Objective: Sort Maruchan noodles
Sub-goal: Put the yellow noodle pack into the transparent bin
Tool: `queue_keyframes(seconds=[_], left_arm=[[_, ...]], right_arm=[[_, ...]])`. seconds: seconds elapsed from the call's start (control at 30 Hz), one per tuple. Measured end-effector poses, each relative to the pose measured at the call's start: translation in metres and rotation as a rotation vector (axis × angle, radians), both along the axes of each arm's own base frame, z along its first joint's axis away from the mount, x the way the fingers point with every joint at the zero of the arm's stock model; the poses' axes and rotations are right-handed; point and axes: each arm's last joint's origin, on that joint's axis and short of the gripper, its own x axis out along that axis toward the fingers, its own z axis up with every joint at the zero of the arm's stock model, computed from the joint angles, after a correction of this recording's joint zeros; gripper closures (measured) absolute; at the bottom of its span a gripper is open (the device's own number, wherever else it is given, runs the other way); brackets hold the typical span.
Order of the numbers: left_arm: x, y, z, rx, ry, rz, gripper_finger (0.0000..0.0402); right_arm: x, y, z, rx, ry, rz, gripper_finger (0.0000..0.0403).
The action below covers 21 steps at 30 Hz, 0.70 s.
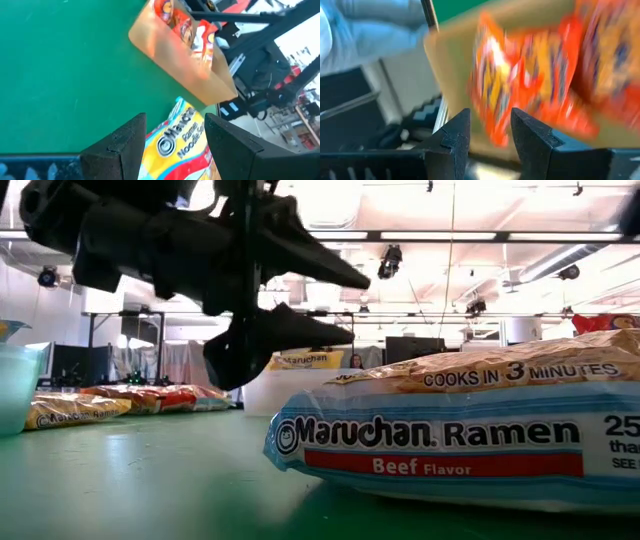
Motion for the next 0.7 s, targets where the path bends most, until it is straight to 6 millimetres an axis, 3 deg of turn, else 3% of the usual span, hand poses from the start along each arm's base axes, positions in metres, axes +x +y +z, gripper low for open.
queue_keyframes(seconds=[0.23,0.47,0.7], left_arm=[[0.003,0.008,-0.005,-0.207,0.111,0.109,0.0217],[0.0,0.02,0.004,-0.2,0.095,0.096,0.0217],[-0.005,0.046,0.021,-0.084,0.158,0.058,0.0217]], right_arm=[[0.026,0.002,0.007,-0.18,-0.366,-0.046,0.0273],[0.043,-0.007,-0.006,-0.319,-0.442,-0.153,0.0273],[0.068,-0.025,-0.018,-0.327,-0.532,-0.282,0.0273]])
